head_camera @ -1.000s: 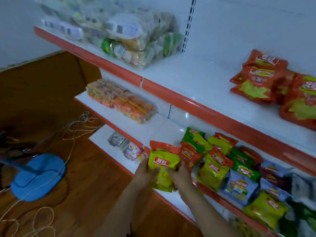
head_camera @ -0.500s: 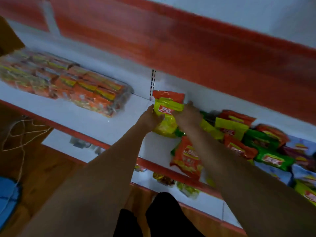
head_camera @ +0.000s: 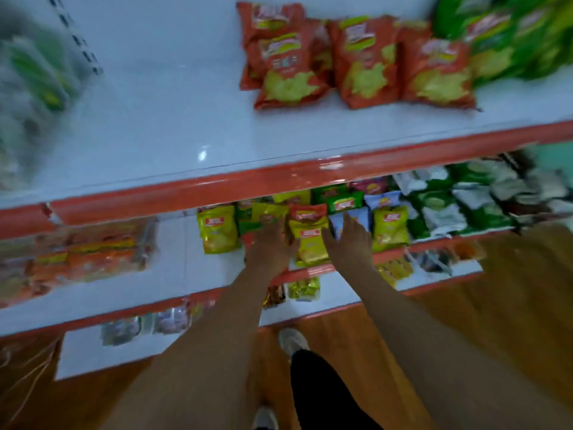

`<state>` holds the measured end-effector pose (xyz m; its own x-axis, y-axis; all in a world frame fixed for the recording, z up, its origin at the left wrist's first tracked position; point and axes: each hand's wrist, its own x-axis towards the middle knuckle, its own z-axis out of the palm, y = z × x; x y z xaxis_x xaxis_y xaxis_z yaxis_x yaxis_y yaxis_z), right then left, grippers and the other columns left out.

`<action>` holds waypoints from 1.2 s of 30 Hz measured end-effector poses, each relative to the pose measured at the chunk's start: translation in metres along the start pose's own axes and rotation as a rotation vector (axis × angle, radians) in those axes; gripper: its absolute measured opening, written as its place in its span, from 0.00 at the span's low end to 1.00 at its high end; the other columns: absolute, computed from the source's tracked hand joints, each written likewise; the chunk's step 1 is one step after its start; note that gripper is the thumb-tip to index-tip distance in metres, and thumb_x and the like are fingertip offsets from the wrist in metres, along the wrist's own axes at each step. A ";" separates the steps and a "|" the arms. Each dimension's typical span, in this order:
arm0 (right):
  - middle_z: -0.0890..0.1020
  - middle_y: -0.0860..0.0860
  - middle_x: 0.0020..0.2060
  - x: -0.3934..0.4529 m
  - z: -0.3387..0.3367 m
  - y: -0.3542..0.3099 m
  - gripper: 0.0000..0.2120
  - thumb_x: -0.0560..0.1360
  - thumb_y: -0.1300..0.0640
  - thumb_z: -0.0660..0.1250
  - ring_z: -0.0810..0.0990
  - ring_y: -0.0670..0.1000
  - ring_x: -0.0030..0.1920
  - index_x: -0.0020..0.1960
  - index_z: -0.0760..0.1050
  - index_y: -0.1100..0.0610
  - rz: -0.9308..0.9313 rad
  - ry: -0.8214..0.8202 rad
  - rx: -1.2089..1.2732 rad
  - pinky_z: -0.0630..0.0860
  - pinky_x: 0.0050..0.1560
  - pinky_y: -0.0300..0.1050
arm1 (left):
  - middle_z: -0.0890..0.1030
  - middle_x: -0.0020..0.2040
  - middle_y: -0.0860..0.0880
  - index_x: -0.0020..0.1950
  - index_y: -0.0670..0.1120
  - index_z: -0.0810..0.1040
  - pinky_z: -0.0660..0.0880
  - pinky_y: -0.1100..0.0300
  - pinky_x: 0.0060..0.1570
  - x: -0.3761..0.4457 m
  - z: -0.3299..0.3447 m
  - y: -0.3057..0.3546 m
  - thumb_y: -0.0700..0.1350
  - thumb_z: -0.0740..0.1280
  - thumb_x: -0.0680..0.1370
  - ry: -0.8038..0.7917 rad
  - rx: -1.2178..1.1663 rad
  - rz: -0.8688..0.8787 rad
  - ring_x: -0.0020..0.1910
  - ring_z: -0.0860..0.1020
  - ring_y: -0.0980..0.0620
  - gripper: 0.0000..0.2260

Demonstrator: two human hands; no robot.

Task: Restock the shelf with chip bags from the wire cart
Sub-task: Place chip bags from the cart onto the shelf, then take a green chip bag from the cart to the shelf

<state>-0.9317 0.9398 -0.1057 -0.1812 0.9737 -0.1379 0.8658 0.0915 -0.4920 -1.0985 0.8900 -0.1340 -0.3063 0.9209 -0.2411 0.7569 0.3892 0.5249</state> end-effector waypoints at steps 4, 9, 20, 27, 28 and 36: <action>0.71 0.57 0.70 -0.071 -0.074 0.100 0.31 0.79 0.40 0.56 0.69 0.60 0.69 0.75 0.60 0.58 0.190 0.177 0.071 0.68 0.67 0.57 | 0.75 0.67 0.41 0.77 0.45 0.63 0.73 0.46 0.62 -0.043 0.048 0.126 0.73 0.53 0.73 -0.203 -0.057 0.294 0.64 0.75 0.40 0.42; 0.70 0.55 0.71 -0.173 -0.151 0.252 0.33 0.79 0.37 0.51 0.67 0.57 0.71 0.76 0.59 0.55 0.430 0.381 0.183 0.66 0.70 0.54 | 0.71 0.72 0.45 0.78 0.50 0.57 0.74 0.48 0.62 -0.132 0.119 0.287 0.58 0.62 0.79 -0.438 -0.044 0.580 0.66 0.74 0.42 0.30; 0.59 0.50 0.77 -0.523 -0.251 0.578 0.33 0.78 0.35 0.50 0.57 0.52 0.77 0.78 0.51 0.49 1.176 0.779 0.464 0.59 0.75 0.51 | 0.58 0.79 0.53 0.78 0.63 0.52 0.62 0.49 0.73 -0.392 0.389 0.573 0.64 0.55 0.79 -0.911 0.319 1.109 0.77 0.59 0.50 0.28; 0.65 0.53 0.74 -0.689 -0.241 0.680 0.33 0.79 0.40 0.56 0.65 0.55 0.73 0.77 0.56 0.55 1.650 0.995 0.637 0.66 0.71 0.54 | 0.59 0.78 0.52 0.78 0.63 0.52 0.65 0.49 0.69 -0.568 0.545 0.669 0.63 0.55 0.80 -1.187 0.576 1.447 0.76 0.62 0.48 0.27; 0.66 0.53 0.74 -0.703 -0.232 0.690 0.32 0.79 0.41 0.57 0.66 0.56 0.73 0.77 0.57 0.56 1.724 1.022 0.704 0.66 0.71 0.54 | 0.59 0.78 0.51 0.78 0.63 0.53 0.65 0.49 0.70 -0.588 0.568 0.676 0.62 0.56 0.80 -1.226 0.618 1.475 0.76 0.61 0.48 0.27; 0.74 0.63 0.65 -0.777 -0.192 0.764 0.25 0.77 0.56 0.65 0.73 0.61 0.66 0.71 0.65 0.64 2.203 1.207 1.196 0.68 0.60 0.47 | 0.67 0.74 0.49 0.78 0.57 0.57 0.69 0.52 0.68 -0.719 0.753 0.716 0.60 0.59 0.79 -1.457 1.062 1.716 0.71 0.68 0.47 0.28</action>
<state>-0.0400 0.2935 -0.2094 0.4218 -0.6104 -0.6704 -0.8909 -0.1416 -0.4317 0.0981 0.4898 -0.1991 0.6305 -0.4615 -0.6241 -0.1388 -0.8581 0.4944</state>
